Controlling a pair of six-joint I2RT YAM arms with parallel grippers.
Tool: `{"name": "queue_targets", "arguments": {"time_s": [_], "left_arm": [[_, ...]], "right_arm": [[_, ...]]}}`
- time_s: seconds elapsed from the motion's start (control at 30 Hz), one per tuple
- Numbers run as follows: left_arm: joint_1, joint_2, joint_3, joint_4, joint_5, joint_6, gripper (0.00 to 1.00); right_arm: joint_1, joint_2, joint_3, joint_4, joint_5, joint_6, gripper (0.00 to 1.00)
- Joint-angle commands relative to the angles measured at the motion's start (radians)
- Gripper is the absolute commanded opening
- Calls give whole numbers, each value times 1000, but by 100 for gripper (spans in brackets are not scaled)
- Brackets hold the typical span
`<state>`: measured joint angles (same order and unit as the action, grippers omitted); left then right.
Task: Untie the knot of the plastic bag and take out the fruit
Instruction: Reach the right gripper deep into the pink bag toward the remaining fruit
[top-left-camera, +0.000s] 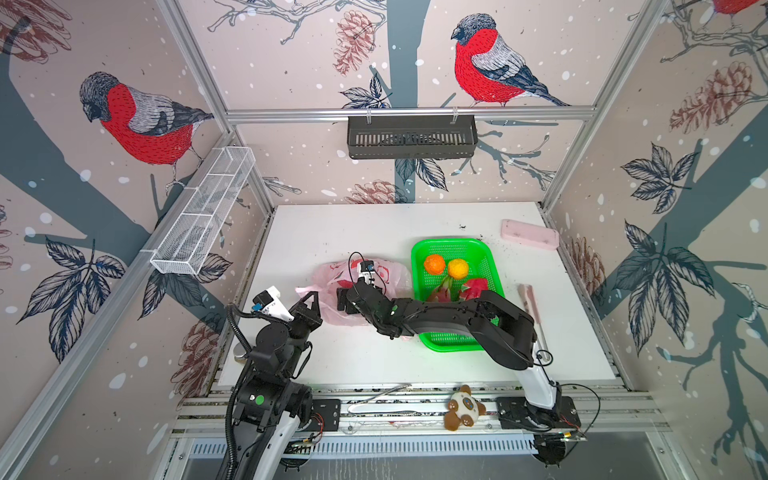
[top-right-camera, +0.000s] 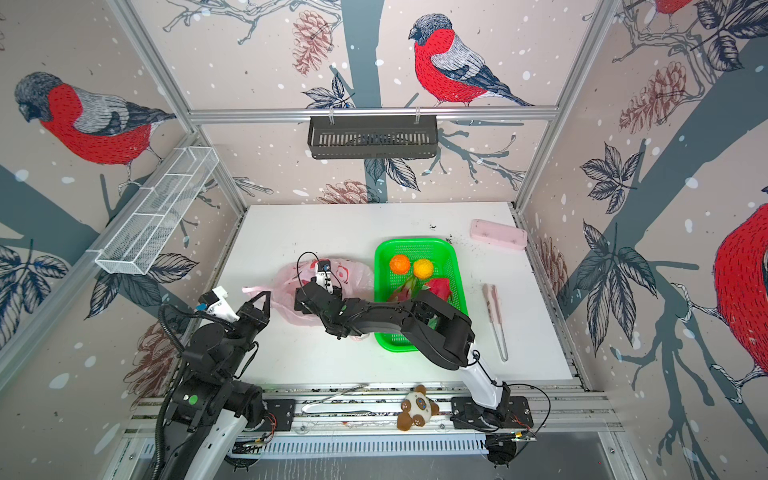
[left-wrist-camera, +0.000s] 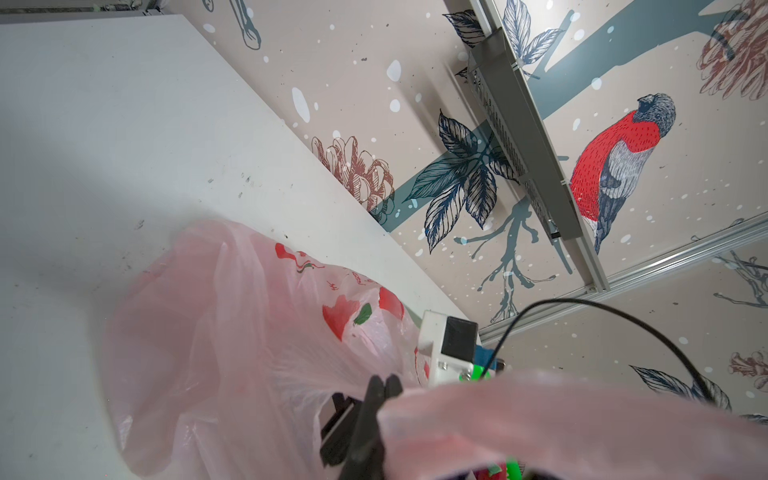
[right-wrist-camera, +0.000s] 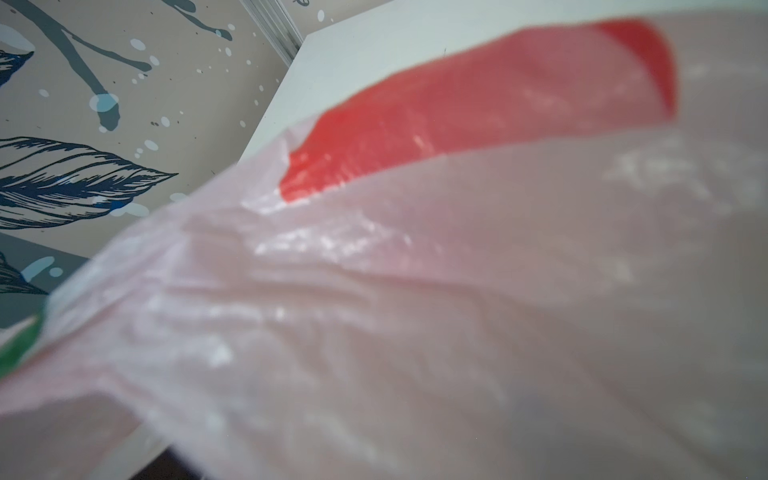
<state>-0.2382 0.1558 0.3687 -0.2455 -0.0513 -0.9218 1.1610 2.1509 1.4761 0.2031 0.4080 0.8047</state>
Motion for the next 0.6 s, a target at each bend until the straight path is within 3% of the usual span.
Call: {"name": "queue_targets", "arguments": {"time_s": [0.0, 0.17, 0.57], "left_arm": [[0, -26, 3, -24, 14, -9, 0], [-1, -55, -7, -59, 39, -5, 0], [-1, -85, -30, -72, 128, -28, 0]], "right_arm": [[-13, 38, 45, -13, 27, -118, 94], [-21, 72, 67, 16, 40, -180, 94], [-24, 141, 102, 89, 57, -185, 99]]}}
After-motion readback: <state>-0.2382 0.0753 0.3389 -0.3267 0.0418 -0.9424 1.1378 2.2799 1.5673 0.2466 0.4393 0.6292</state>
